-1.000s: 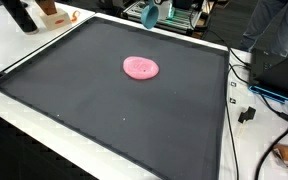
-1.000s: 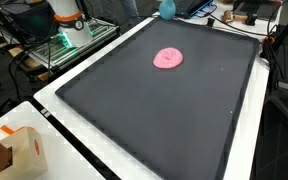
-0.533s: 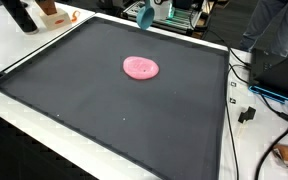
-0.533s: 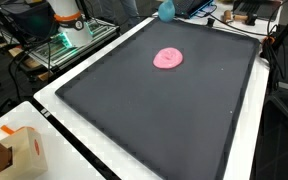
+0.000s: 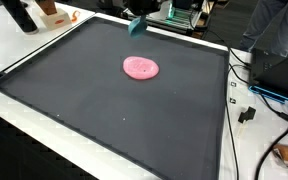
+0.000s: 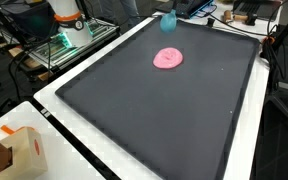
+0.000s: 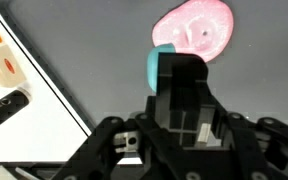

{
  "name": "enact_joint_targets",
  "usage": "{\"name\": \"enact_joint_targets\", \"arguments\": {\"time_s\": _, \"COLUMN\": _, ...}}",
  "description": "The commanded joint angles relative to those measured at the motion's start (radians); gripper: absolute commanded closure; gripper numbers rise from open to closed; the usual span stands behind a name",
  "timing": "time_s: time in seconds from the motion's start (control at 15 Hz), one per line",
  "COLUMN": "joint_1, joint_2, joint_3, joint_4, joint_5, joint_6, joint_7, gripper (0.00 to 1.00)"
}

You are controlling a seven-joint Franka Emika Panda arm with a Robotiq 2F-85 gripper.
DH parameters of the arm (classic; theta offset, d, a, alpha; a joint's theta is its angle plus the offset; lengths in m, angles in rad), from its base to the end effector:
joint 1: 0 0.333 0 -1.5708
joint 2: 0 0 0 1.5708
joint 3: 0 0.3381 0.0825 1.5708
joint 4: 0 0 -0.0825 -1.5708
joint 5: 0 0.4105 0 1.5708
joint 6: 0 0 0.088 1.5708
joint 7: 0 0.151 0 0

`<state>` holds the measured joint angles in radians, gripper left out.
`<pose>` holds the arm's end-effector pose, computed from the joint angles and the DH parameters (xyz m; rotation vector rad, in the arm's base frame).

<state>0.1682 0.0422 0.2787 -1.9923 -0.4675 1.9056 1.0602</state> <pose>0.5401 0.2009 0.4077 2.6758 -0.5821 0.2734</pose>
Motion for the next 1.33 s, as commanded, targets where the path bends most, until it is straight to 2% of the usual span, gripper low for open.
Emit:
{"name": "enact_joint_targets", "arguments": {"time_s": 0.0, "joint_1": 0.069, "joint_2": 0.116, "joint_3": -0.018, "joint_4": 0.089, "joint_5": -0.131, "joint_6": -0.135, "joint_7": 0.182, "gripper": 0.74}}
{"name": "enact_joint_targets", "arguments": {"time_s": 0.4, "joint_1": 0.155, "joint_2": 0.279, "joint_3": -0.057, "joint_4": 0.189, "joint_5": -0.227, "joint_6": -0.305, "joint_7": 0.374, "gripper": 0.74}}
{"name": "enact_joint_targets", "arguments": {"time_s": 1.27, "joint_1": 0.223, "joint_2": 0.464, "joint_3": -0.141, "joint_4": 0.332, "joint_5": -0.246, "joint_6": -0.422, "joint_7": 0.484, "gripper": 0.74}}
